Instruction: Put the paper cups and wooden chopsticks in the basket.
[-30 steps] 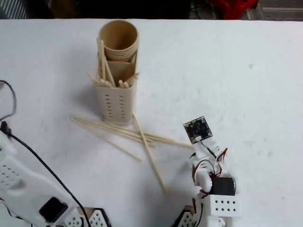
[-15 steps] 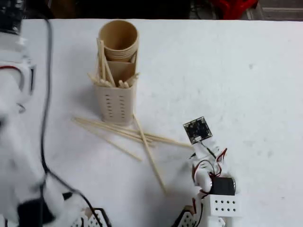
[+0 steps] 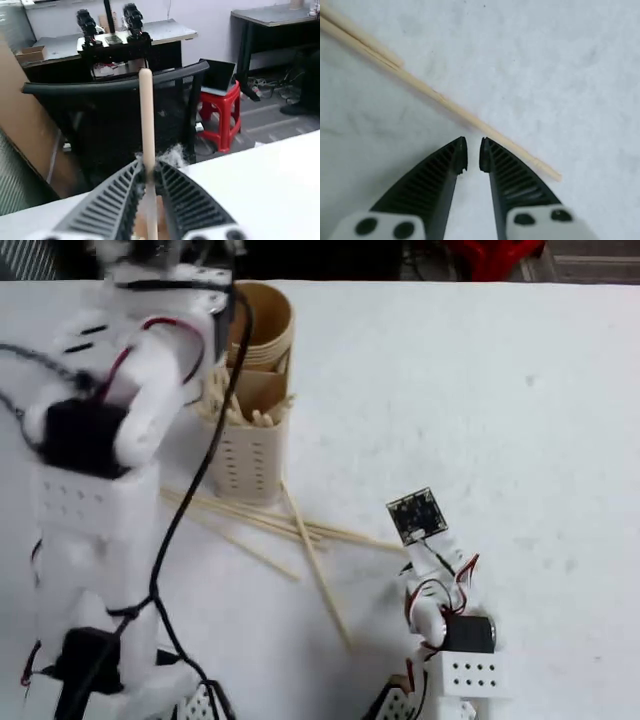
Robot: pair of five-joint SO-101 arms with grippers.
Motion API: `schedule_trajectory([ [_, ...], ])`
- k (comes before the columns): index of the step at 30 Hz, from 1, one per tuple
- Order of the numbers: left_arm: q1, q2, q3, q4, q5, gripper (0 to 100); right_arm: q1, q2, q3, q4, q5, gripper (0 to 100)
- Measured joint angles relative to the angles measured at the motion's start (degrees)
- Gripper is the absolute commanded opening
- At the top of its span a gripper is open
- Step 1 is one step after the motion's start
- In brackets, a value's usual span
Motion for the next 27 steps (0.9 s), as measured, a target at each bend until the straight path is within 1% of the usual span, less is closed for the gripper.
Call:
schedule_trajectory([
  [3,0.4,3.1,0.1,-2.9,2.0,2,0.0,0.0,0.0,0.0,0.0,6.0],
  [7,0.3,5.4,0.1,-4.1,4.0,2,0.0,0.0,0.0,0.0,0.0,6.0],
  [11,0.7,5.5,0.5,-4.8,4.6,3,0.0,0.0,0.0,0.0,0.0,6.1],
  [13,1.0,5.7,2.4,-3.4,4.6,5,0.0,0.0,0.0,0.0,0.0,6.3],
  [18,1.1,5.7,6.4,2.3,4.6,17,0.0,0.0,0.0,0.0,0.0,6.3],
  [20,0.9,5.7,6.7,4.7,4.6,17,0.0,0.0,0.0,0.0,0.0,6.3],
  [27,-4.7,4.3,4.0,11.5,4.6,17,0.0,0.0,0.0,0.0,0.0,6.3],
])
